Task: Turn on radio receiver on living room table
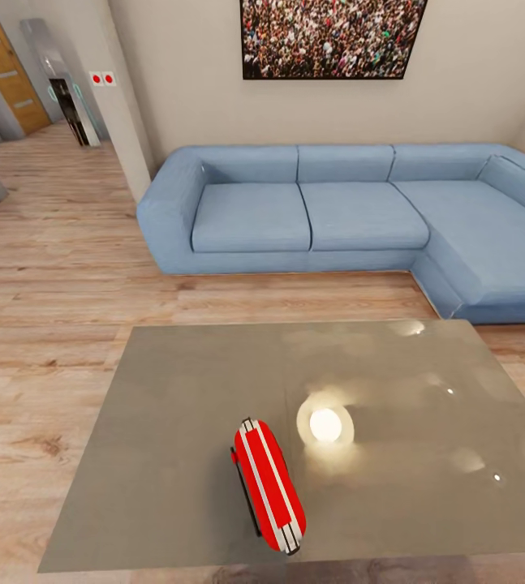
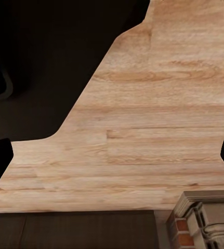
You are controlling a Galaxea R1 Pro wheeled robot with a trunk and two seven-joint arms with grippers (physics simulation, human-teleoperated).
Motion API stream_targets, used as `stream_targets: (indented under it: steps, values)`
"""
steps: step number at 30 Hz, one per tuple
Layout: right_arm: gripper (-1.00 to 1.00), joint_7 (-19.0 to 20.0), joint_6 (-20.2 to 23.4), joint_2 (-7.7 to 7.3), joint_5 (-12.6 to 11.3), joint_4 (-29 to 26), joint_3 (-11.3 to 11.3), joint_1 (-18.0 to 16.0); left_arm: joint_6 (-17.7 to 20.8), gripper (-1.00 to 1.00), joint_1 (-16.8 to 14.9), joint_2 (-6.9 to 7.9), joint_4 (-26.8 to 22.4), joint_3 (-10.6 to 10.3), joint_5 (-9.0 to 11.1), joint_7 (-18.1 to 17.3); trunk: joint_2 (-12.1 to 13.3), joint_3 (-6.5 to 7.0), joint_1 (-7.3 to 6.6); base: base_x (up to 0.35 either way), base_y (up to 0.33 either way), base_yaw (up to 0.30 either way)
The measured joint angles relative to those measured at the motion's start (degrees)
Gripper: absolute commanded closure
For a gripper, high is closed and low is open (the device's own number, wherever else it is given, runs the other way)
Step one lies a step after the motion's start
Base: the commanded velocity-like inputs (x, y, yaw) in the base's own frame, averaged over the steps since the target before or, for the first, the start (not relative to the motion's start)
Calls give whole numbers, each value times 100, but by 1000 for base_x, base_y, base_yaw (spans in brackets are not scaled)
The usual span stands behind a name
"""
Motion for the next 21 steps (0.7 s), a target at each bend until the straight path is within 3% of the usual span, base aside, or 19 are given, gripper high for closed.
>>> stream_targets:
  steps: [21]
  values:
    - [-100, 12, 7, -5, -4, 0, -1, 0, -9, -100, 0, -5, 0, 11, 0, -2, 0, -1, 0, 0, 0, 0]
